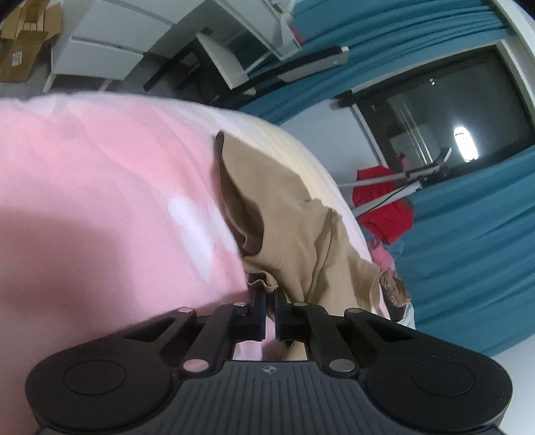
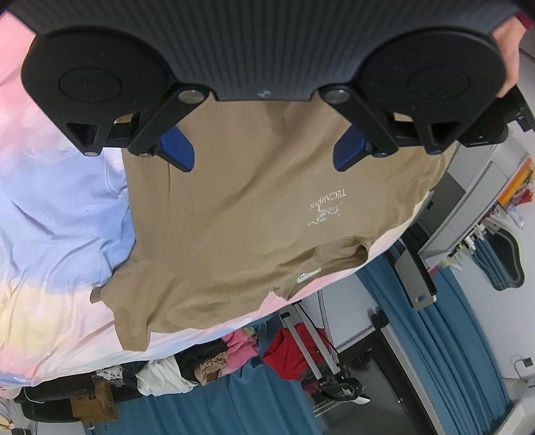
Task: Fold clothes
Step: 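Grasp the tan shirt's side edge and sleeve with the left gripper, then fold the held side over the shirt body, then open the left gripper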
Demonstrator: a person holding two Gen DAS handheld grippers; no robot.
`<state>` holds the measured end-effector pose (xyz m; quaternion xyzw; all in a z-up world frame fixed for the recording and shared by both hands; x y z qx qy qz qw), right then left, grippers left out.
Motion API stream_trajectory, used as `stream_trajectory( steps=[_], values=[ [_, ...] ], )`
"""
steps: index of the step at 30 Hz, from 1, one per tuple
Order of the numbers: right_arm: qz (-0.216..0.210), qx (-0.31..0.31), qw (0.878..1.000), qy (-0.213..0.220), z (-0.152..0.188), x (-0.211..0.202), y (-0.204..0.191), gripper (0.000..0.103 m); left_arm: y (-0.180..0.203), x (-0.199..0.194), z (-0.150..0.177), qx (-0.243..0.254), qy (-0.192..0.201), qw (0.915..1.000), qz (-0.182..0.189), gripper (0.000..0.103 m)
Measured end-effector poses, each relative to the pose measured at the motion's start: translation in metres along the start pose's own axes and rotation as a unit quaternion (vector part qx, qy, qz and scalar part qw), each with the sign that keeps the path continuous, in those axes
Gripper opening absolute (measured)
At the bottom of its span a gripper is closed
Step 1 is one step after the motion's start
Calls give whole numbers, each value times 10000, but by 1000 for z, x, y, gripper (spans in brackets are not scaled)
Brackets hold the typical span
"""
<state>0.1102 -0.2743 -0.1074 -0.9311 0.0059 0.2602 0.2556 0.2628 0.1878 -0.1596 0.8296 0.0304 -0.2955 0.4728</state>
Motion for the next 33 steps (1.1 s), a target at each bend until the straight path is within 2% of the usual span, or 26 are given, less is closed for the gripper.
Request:
stream_trajectory(
  steps=[4, 8, 10, 12, 13, 17, 19, 21, 23, 25, 28, 30, 33],
  values=[
    [32, -17, 10000, -26, 1, -1, 0, 91, 14, -21, -20, 25, 201, 9997, 139, 4],
    [50, 12, 10000, -44, 1, 0, 2, 91, 41, -48, -52, 665, 469, 9967, -58, 4],
    [58, 30, 10000, -56, 1, 1, 4, 91, 53, -56, -68, 1204, 589, 9903, -364, 4],
    [68, 59, 9999, -64, 1, 1, 5, 91, 55, -57, -78, 1492, 556, 9850, -669, 4],
    [73, 74, 9999, -68, 1, 2, 6, 91, 56, -54, -80, 1699, 513, 9802, -878, 4],
    [111, 113, 9999, -57, 0, 2, 8, 91, 33, -25, -68, 1883, -158, 9702, -1517, 4],
    [135, 117, 9998, -61, 0, 2, 9, 91, 22, -12, -61, 1870, -485, 9689, -1546, 4],
    [155, 97, 9998, -80, 0, 3, 9, 91, 19, -9, -60, 1871, -604, 9706, -1389, 4],
    [168, 76, 9998, -117, 1, 3, 9, 91, 20, -10, -67, 1602, -774, 9780, -1086, 16],
    [152, 97, 9997, -173, 2, 4, 9, 91, 25, -17, -72, 1393, -809, 9842, -735, 41],
    [133, 125, 9996, -209, 3, 7, 10, 91, 43, -28, -85, 1646, -597, 9837, -398, 70],
    [121, 144, 9996, -231, 3, 8, 11, 91, 55, -28, -93, 2037, -266, 9775, -481, 79],
    [167, 135, 9995, -247, 3, 17, 11, 91, 54, -5, -102, 2193, -139, 9719, -844, 81]
  ],
)
Point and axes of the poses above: each gripper's, at about its wrist camera, not at the fingertips, and x roughly the way its jaws point, y to its right, z to its underside, the point moved 4 cm from there along x, roughly the way its jaws point, and after that the axes turned 4 degrees about -z, right-handed, at the moved point
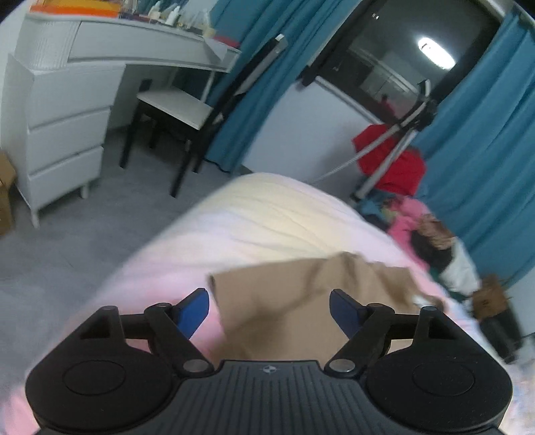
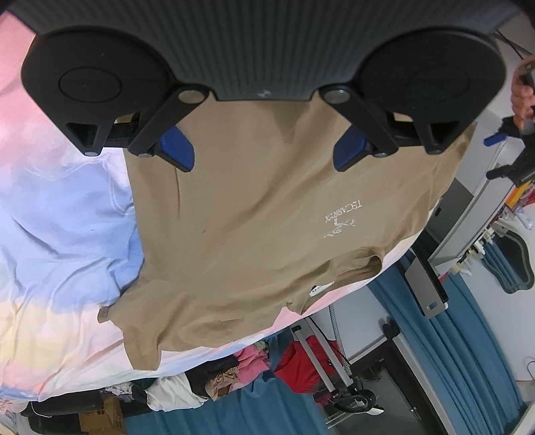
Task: Fold clothes
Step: 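Fold the held side over the shirt body, then open the left gripper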
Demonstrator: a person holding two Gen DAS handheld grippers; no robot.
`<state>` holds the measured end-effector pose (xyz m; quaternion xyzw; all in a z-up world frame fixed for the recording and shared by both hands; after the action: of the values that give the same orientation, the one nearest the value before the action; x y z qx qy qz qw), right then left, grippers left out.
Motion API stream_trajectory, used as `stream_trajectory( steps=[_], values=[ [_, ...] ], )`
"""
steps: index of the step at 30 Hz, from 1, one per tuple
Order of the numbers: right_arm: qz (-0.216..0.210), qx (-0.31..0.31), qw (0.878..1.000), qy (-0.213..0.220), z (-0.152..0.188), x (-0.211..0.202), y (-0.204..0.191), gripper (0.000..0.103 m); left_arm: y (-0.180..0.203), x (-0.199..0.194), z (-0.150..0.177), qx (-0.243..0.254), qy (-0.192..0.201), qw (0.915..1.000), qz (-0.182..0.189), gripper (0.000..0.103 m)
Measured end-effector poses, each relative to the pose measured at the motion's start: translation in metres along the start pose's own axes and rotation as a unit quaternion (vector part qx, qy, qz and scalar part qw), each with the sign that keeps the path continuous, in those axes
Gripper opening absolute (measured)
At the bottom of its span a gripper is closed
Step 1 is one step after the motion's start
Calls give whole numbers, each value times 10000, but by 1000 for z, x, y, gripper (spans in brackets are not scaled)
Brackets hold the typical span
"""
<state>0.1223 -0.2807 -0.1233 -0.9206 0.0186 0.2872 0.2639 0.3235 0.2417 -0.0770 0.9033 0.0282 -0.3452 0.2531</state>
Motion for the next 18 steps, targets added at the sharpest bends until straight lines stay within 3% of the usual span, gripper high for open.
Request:
stream_trajectory(
  steps=[3, 5, 6, 8, 9, 12, 18],
  values=[
    [68, -29, 10000, 5, -1, 12, 0, 91, -5, 27, -8, 50, -11, 9994, -338, 76],
    [124, -26, 9999, 6, -3, 20, 2, 91, -11, 45, -4, -61, -95, 9996, -257, 68],
    [152, -24, 9999, 6, -4, 23, 2, 91, -11, 54, -3, -106, -129, 9997, -171, 59],
    [185, 1, 9998, -1, -5, 30, 4, 91, -4, 61, 0, 101, 15, 9999, -102, 29],
    [188, 20, 9998, -7, -5, 32, 4, 91, 1, 63, 2, 258, 92, 9996, -77, 9],
    [171, 17, 9999, -21, -6, 34, 3, 91, 19, 62, -7, 758, 399, 9960, -251, 7],
    [163, -14, 9999, 10, -5, 31, 4, 91, 48, 60, -62, 928, 1073, 9858, -903, 5]
  ],
)
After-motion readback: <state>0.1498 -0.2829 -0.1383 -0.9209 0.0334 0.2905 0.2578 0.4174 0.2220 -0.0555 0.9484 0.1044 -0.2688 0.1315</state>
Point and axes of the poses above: each gripper's, at about its wrist camera, not at the fingertips, and x roughly the way its jaws point, y to its right, z to its underside, the point moved 4 cm from there along x, roughly the way its jaws point, and after that the axes turned 4 degrees about -z, right-handed, at the moved point
